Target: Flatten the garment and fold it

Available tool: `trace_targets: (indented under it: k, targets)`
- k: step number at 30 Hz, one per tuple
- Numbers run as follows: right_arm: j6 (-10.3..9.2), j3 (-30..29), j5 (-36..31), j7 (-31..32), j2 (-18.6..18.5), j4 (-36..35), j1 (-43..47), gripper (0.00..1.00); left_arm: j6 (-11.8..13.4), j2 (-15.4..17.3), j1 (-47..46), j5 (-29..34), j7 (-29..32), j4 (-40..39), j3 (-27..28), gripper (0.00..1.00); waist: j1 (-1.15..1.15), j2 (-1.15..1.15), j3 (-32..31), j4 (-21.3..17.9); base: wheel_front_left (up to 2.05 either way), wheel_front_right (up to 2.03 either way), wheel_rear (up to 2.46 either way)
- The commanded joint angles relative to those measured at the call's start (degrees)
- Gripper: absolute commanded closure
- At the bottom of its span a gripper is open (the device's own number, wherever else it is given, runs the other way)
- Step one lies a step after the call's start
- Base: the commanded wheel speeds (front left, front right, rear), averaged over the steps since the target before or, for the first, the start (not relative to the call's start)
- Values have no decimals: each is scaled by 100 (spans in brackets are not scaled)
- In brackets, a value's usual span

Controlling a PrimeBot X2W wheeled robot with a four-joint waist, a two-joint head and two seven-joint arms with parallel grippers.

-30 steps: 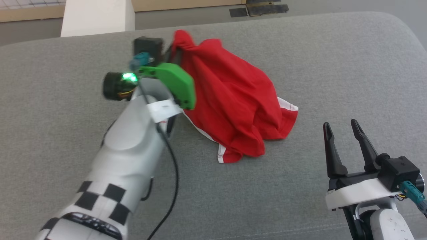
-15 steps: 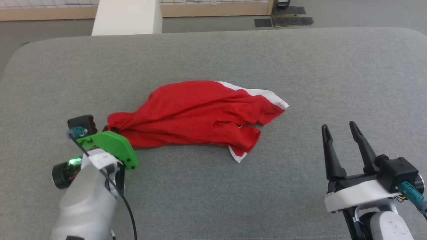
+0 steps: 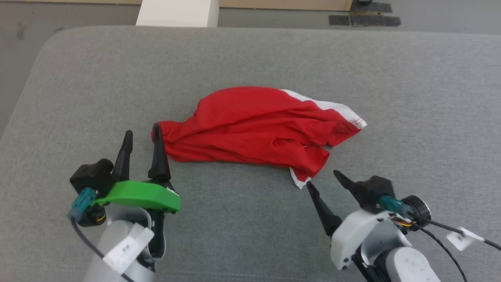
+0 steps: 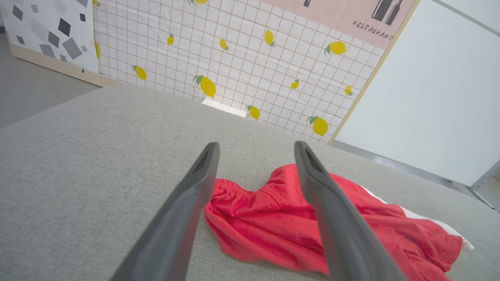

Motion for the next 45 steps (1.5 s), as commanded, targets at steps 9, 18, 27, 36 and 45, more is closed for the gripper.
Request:
trace_targets:
  k: [9, 18, 27, 36, 45]
  targets:
    - [-11, 179, -112, 1346, -5, 713, -780, 0, -445, -361, 410, 717, -23, -1173, 437, 0, 0, 0, 612, 458, 0, 0, 0]
    - [-11, 388, -224, 1834, -5, 1343, -1355, 0, -296, -367, 286, 392, -23, -1281, 254, 0, 0, 0, 929, 668, 0, 0, 0]
    - [-11, -30, -22, 1913, -5, 1077, -1091, 100, -253, -368, 351, 346, -23, -1206, 231, 0, 0, 0, 675, 649, 0, 0, 0]
    - [-11, -2111, -133, 1919, -5, -442, 269, 100, -302, -368, 603, 432, -24, -1058, 359, 0, 0, 0, 83, 344, 0, 0, 0]
    - [-11, -3833, -238, 1722, -5, -469, 734, 100, -374, -368, 751, 502, -24, -927, 292, 0, 0, 0, -208, 180, 0, 0, 0]
